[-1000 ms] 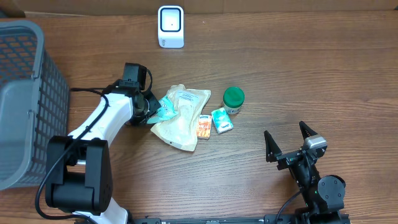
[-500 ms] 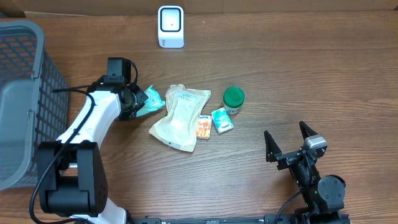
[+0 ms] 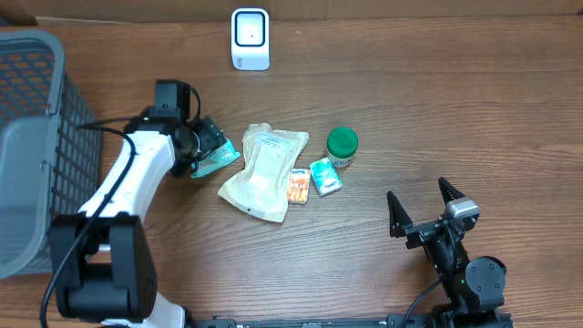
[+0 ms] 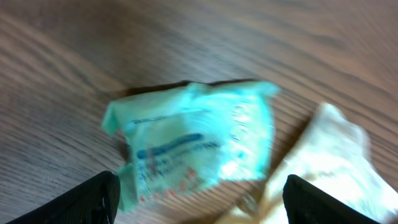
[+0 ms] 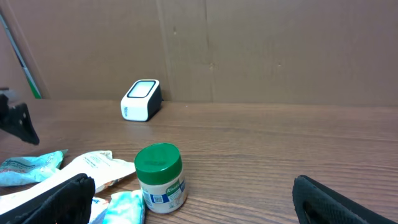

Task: Scan the item barcode
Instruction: 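Place the wipes pack left of the bag and withdraw the left gripper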

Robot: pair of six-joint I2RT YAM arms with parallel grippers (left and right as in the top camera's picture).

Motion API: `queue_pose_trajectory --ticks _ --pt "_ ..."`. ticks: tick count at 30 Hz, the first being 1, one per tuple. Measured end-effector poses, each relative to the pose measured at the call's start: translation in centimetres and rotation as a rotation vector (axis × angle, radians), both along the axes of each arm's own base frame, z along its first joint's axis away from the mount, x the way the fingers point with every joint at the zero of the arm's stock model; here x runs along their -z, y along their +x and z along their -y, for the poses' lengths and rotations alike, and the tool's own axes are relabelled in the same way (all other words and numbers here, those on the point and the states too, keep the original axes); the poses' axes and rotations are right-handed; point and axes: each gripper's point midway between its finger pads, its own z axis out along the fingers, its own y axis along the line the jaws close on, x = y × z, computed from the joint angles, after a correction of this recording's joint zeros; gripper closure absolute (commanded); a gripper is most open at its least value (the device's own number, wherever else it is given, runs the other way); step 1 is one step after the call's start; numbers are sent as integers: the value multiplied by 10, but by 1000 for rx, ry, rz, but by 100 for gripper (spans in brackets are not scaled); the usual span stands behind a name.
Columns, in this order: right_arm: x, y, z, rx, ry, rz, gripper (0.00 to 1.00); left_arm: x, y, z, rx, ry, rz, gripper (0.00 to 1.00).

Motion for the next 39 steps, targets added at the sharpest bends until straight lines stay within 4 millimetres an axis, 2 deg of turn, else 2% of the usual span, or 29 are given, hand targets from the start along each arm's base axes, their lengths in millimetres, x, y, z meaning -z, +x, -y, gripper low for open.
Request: queue_pose_trajectory --ticks 3,5,6,9,11,13,17,22,26,39 --pt "0 0 0 0 0 0 0 -36 7 9 138 -6 59 8" --pt "0 0 0 0 0 0 0 -76 9 14 254 8 114 4" --pt "0 0 0 0 0 0 0 -84 9 15 274 16 129 2" --pt "0 0 0 0 0 0 0 -139 6 10 351 67 199 0" --pt "0 0 0 0 0 0 0 -170 2 -1 368 112 240 0" --pt "0 0 0 0 0 0 0 -198 -3 -20 359 171 271 0" --pt "0 0 0 0 0 0 0 -231 -13 -67 313 295 298 2" --pt "0 0 0 0 0 0 0 -236 -24 -120 208 364 275 0" --pt "0 0 0 0 0 0 0 -236 -31 -145 146 383 259 0" --pt "0 0 0 0 0 0 0 -236 -32 -149 146 390 257 0"
